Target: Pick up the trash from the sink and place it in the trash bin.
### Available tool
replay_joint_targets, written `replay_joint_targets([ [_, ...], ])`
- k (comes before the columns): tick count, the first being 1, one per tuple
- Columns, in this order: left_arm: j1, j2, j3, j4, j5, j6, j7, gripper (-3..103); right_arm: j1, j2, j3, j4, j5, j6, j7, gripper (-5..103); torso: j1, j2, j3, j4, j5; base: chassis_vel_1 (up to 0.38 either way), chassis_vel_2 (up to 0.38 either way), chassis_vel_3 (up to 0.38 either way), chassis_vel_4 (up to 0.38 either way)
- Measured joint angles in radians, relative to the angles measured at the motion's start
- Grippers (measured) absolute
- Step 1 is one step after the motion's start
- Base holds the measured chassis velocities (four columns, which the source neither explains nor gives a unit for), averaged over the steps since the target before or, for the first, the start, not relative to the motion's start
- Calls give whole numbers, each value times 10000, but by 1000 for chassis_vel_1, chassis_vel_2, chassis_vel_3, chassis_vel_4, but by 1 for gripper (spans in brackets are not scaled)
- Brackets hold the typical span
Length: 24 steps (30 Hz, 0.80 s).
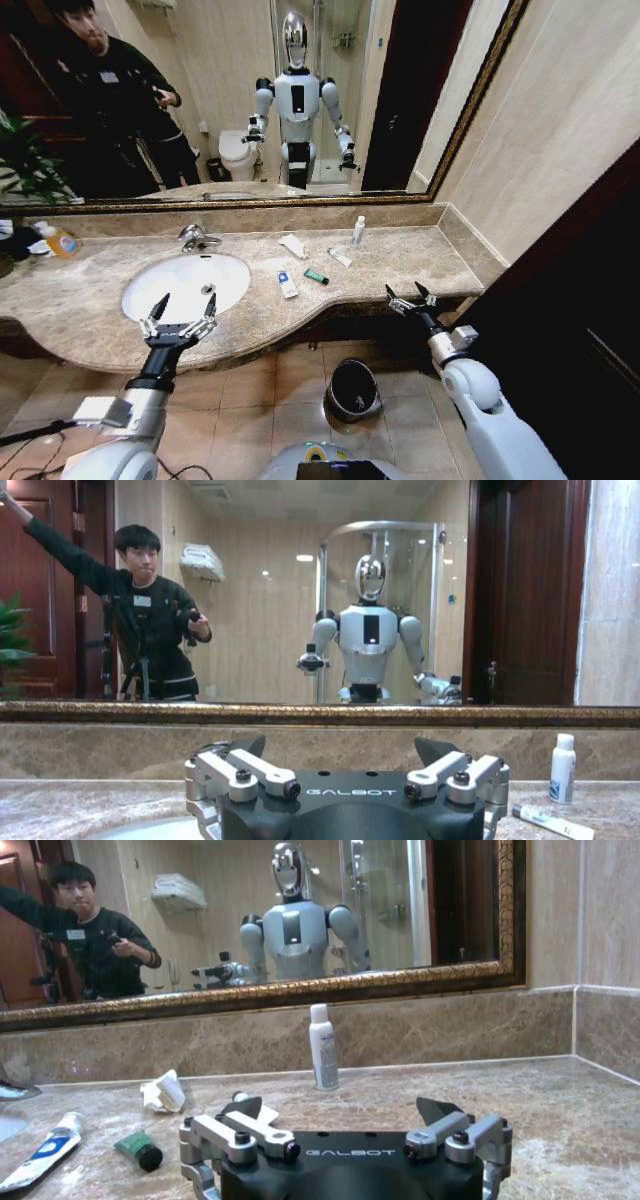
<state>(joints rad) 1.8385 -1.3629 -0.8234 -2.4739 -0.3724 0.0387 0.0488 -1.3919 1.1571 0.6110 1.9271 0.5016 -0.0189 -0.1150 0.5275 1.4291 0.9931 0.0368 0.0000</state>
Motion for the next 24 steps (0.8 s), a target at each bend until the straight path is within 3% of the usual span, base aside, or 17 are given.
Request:
replay_joint_targets([
  [7, 0, 0, 0, 0, 0, 0, 0, 100, 601, -59, -245, -301, -35, -177, -61, 100, 0, 0, 0, -1, 0, 0, 0, 0, 0],
  [15, 0, 0, 0, 0, 0, 0, 0, 100, 2853, -92, -1380, -1514, -31, -817, 68, 100, 0, -1, 1, 1, -1, 0, 0, 0, 0],
  [24, -1, 0, 1, 0, 0, 0, 0, 100, 4779, 220, -2604, -3232, -365, -847, 204, 100, 1, -1, 1, 1, 1, 0, 0, 0, 0],
])
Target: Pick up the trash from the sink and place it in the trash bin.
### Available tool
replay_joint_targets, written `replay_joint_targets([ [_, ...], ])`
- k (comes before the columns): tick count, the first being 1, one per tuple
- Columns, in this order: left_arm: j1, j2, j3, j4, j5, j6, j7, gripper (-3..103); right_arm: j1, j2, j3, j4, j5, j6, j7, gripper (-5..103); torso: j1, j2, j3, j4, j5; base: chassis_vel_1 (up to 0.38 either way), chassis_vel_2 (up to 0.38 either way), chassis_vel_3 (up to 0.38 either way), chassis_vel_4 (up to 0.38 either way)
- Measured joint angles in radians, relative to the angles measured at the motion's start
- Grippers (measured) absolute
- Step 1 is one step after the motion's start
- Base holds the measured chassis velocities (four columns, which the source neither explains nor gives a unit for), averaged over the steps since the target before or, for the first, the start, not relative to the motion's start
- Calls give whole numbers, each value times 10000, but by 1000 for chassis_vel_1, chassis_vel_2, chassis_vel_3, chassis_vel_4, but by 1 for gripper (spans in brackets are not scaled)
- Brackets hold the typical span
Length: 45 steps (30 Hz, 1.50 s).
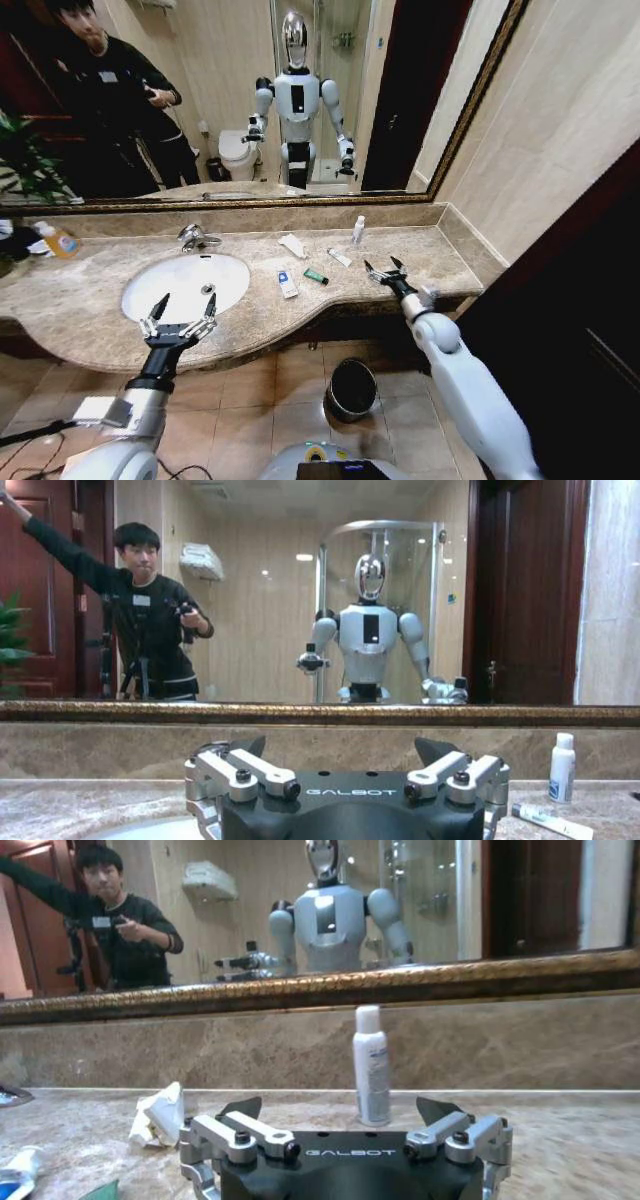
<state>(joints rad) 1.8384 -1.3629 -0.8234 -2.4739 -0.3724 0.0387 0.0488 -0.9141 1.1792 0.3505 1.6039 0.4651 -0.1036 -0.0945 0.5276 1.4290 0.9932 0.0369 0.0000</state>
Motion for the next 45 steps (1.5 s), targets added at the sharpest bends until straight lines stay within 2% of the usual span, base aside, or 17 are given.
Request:
replay_joint_targets([
  [4, 0, 0, 0, 0, 0, 0, 1, 100, 959, 304, -459, -875, -229, 75, 24, 100, 0, 0, 0, 0, -1, 0, 0, 0, 0],
  [17, 1, 0, 0, 0, 0, 0, 0, 100, 2398, 922, -825, -2642, -656, 234, 44, 100, 0, 0, 0, -2, -2, 0, 0, 0, 0],
  [35, 0, -1, 0, 1, 0, 0, 0, 100, 4399, 2077, -514, -5626, -1678, 537, 90, 100, -1, 0, 0, 0, -1, 0, 0, 0, 0],
  [45, 0, 0, 0, 0, 0, 0, 0, 100, 5308, 2368, -139, -6929, -2009, 805, 47, 100, -1, 0, -1, -1, -2, 0, 0, 0, 0],
])
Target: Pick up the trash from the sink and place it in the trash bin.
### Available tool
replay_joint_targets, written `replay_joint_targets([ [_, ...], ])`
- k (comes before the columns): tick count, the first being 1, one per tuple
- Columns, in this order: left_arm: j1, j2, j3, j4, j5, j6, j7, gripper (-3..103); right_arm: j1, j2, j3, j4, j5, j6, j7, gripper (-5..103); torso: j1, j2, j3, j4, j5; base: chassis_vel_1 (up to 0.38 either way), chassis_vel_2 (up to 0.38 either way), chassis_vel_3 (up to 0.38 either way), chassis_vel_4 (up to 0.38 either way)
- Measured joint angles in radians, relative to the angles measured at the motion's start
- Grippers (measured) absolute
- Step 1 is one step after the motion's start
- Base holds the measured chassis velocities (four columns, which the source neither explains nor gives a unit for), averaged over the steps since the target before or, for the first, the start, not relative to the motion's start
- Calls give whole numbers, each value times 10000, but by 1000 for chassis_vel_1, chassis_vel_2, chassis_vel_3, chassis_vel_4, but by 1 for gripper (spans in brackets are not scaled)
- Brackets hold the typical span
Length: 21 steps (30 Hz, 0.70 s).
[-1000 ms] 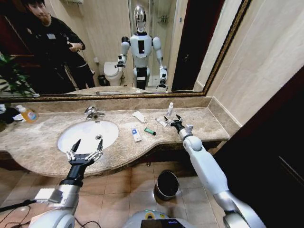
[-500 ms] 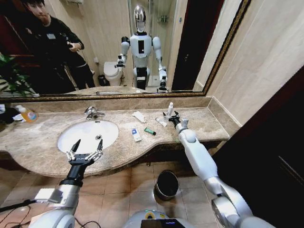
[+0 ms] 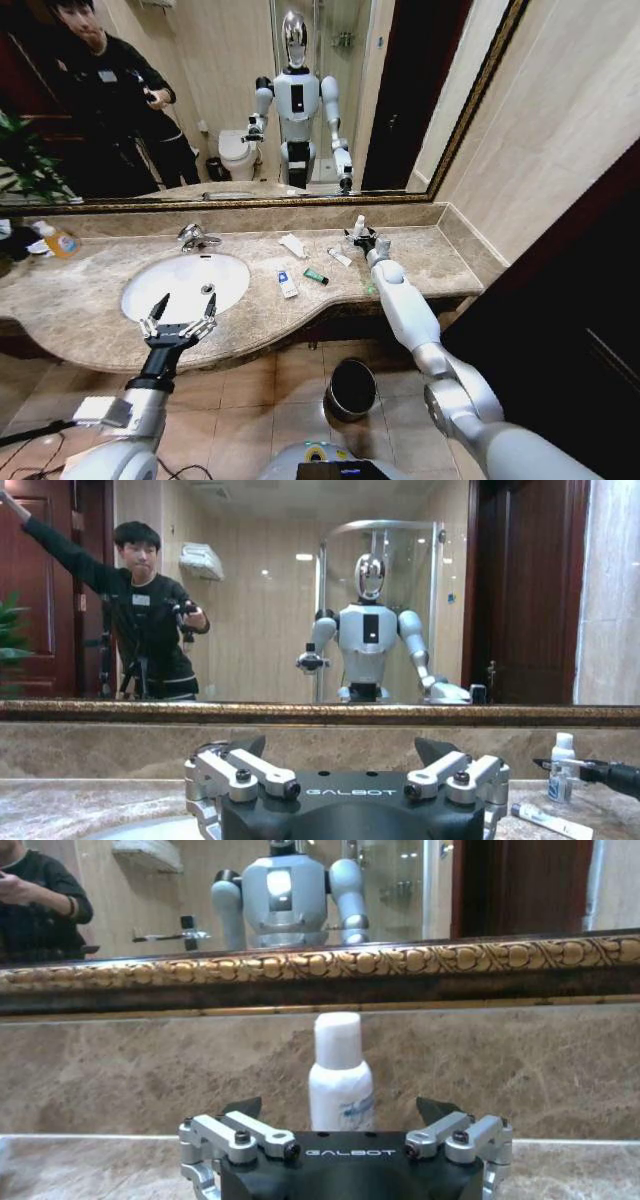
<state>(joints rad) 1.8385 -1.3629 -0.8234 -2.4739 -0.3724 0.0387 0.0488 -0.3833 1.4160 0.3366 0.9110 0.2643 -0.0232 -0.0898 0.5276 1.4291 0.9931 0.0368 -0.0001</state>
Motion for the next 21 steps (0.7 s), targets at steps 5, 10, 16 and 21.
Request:
replay_joint_targets([
  [5, 0, 0, 0, 0, 0, 0, 0, 100, 306, 93, 244, -444, -196, 113, -41, 100, 0, 1, 0, 0, 0, 0, 0, 0, 0],
  [10, 0, 1, 0, 0, 0, 0, 0, 100, 291, 79, 254, -431, 45, 158, -75, 100, 0, 1, 0, 0, 1, 0, 0, 0, 0],
  [16, 0, 0, 0, 0, 0, 0, 0, 100, 226, 107, 292, -418, 101, 212, -74, 88, 0, 1, 0, 0, 1, 0, 0, 0, 0],
  [21, 0, 0, 0, -1, 0, 0, 0, 100, 238, 165, 363, -468, 97, 283, -90, 71, 0, 1, 0, 0, 1, 0, 0, 0, 0],
])
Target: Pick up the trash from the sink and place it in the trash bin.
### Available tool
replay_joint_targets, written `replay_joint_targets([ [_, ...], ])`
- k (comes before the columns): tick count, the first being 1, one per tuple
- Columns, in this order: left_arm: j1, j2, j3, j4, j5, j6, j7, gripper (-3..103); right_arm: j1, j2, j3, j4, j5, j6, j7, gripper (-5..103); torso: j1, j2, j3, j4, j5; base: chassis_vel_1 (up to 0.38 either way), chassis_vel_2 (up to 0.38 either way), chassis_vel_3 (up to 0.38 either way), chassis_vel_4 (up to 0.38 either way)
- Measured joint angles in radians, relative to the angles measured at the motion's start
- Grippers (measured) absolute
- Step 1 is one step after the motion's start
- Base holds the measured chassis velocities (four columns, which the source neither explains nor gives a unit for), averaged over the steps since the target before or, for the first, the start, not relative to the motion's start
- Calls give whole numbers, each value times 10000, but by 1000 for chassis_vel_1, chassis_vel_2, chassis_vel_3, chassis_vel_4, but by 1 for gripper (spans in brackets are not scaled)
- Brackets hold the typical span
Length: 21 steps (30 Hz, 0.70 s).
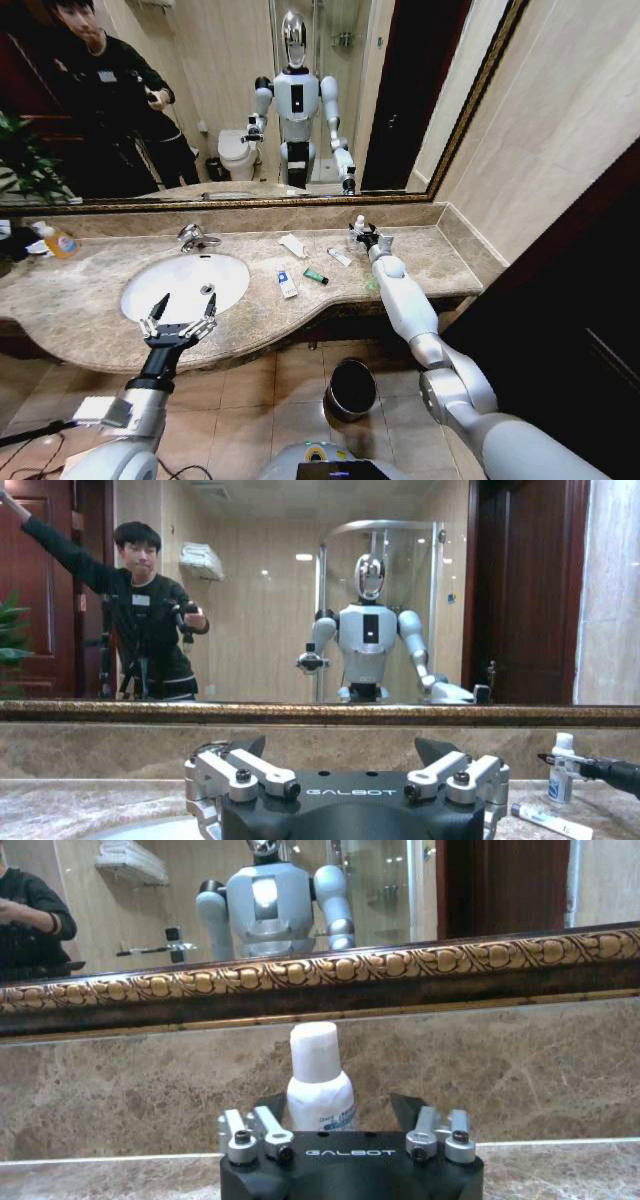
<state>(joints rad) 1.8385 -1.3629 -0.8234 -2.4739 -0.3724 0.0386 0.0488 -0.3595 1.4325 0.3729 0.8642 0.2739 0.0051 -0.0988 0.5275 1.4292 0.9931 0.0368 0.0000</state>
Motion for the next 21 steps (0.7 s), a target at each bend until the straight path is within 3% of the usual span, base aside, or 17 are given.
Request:
replay_joint_targets([
  [2, 0, 0, 0, 1, 0, 0, 0, 100, 15, 21, 34, -17, -13, 39, -23, 61, 0, 0, 0, 0, 0, 0, 0, 0, 0],
  [4, 0, 0, 0, 0, 0, 0, 0, 100, 15, 23, 38, -17, -24, 46, -29, 61, 0, 0, 0, 0, 0, 0, 0, 0, 0],
  [8, 0, 0, 0, 1, 0, 0, 0, 100, -58, 29, 57, -7, -116, 104, -56, 39, 0, 0, 0, 0, 0, 0, 0, 0, 0],
  [10, 0, 0, 0, 0, 0, 0, 0, 100, -70, 27, 58, 2, -120, 113, -56, 39, 0, 0, 0, 0, 0, 0, 0, 0, 0],
  [11, 0, 0, 0, 0, 0, 0, 0, 100, -125, 10, 59, 63, -122, 125, -57, 31, 0, 0, 0, 0, 0, 0, 0, 0, 0],
  [13, 0, 0, 0, 1, 0, 0, 0, 100, -173, -13, 53, 141, -120, 126, -58, 31, 0, 0, 0, 0, 0, 0, 0, 0, 0],
  [17, 0, 0, 0, 0, 0, 0, 0, 100, -514, -209, -133, 757, -40, 91, -58, 19, 0, 0, 0, 0, 0, 0, 0, 0, 0],
  [21, 0, 0, 0, 0, 0, 0, 0, 100, -939, -497, -409, 1663, 217, -129, -23, 18, 0, 0, 0, 0, 1, 0, 0, 0, 0],
])
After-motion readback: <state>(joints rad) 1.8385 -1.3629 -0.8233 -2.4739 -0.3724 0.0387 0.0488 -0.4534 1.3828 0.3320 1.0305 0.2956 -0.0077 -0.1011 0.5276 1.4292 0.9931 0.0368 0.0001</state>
